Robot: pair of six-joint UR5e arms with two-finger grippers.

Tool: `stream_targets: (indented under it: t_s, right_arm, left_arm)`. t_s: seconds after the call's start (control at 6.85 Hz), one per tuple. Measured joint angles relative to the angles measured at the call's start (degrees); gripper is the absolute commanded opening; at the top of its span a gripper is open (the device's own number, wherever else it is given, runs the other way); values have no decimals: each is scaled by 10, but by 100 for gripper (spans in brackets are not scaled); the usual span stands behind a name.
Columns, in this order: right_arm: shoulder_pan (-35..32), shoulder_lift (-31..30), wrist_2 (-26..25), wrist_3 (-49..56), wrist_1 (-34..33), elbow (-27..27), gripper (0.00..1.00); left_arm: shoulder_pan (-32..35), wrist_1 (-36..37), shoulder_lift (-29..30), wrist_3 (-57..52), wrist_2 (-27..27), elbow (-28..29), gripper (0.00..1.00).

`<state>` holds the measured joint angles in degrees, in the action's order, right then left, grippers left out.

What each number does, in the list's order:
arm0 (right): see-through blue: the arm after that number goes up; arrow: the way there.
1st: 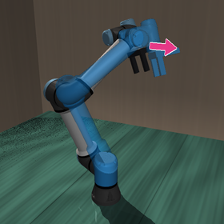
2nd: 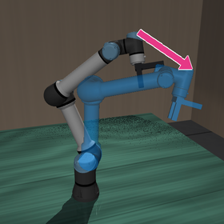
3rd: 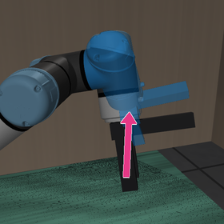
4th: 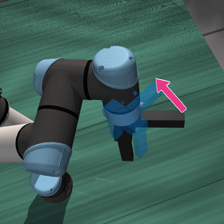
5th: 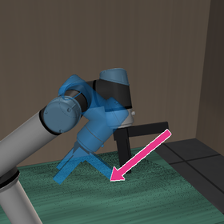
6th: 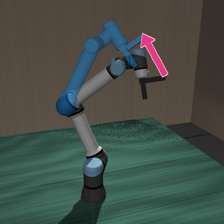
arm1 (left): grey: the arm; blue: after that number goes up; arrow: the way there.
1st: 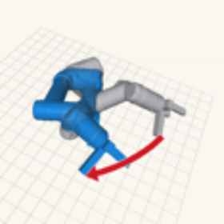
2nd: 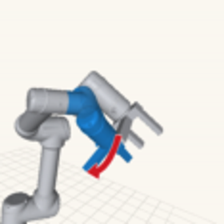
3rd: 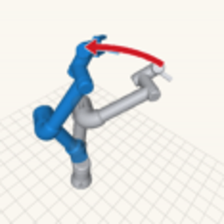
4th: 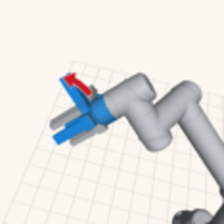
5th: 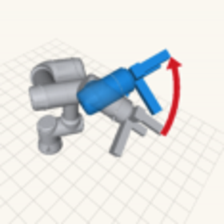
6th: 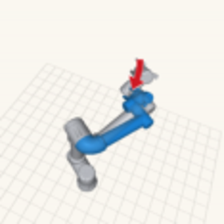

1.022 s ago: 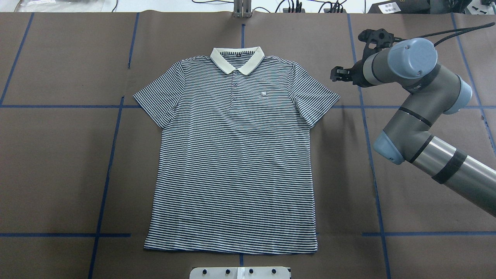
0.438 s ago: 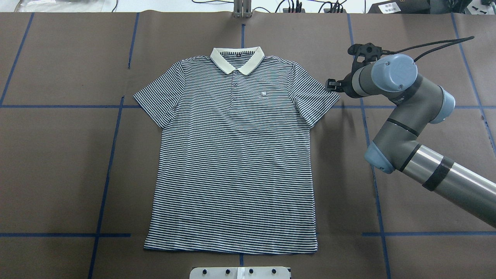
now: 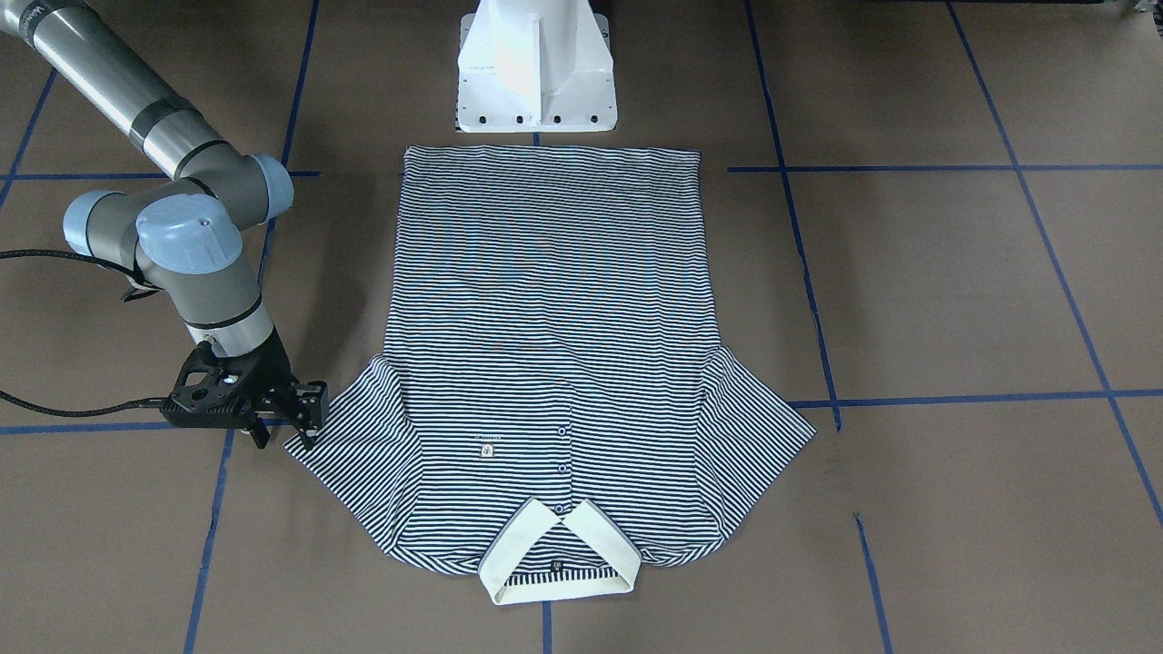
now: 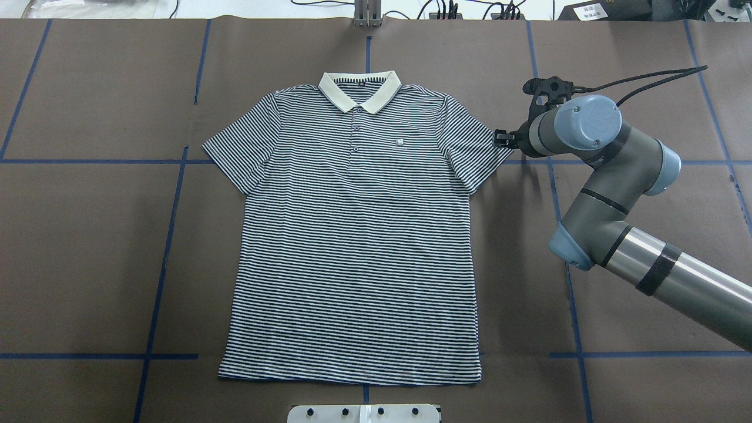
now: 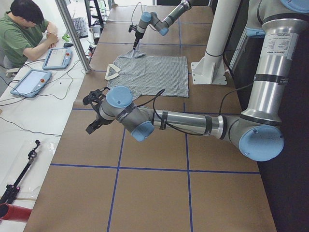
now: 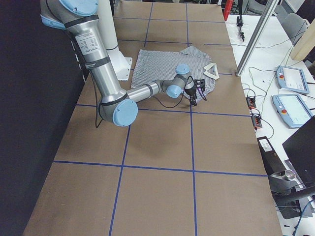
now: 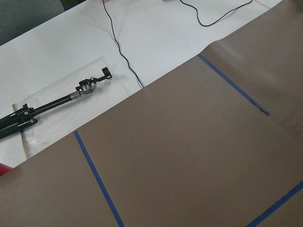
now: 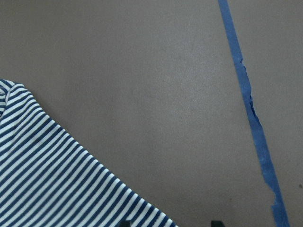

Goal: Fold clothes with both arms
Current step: 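Move the right gripper toward the sleeve nearest it and grasp its edge, then fold the sleeve with the right gripper inward across the shirt body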

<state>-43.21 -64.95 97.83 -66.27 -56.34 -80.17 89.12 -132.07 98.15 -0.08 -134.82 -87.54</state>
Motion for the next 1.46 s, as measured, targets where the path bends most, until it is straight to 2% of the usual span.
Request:
stream_targets:
  t_s: [0.15, 0.29, 0.44, 1.02, 1.46]
  right_arm:
    - [2, 0, -1, 0, 0, 1, 55]
    - [3, 0, -1, 0, 0, 2, 31]
    - [4, 0, -1, 0, 0, 2, 1]
    - [4, 11, -1, -6, -2, 0, 0]
    - [6, 77, -13, -35, -72, -6, 0]
  left_arm:
    - [0, 0, 0, 0, 0, 0, 100]
    - [0, 0, -1, 0, 0, 0, 100]
    - [0, 0, -2, -1, 0, 0, 100]
    - [0, -2, -5, -3, 0, -1, 100]
    - [0, -2, -6, -4, 0, -2, 100]
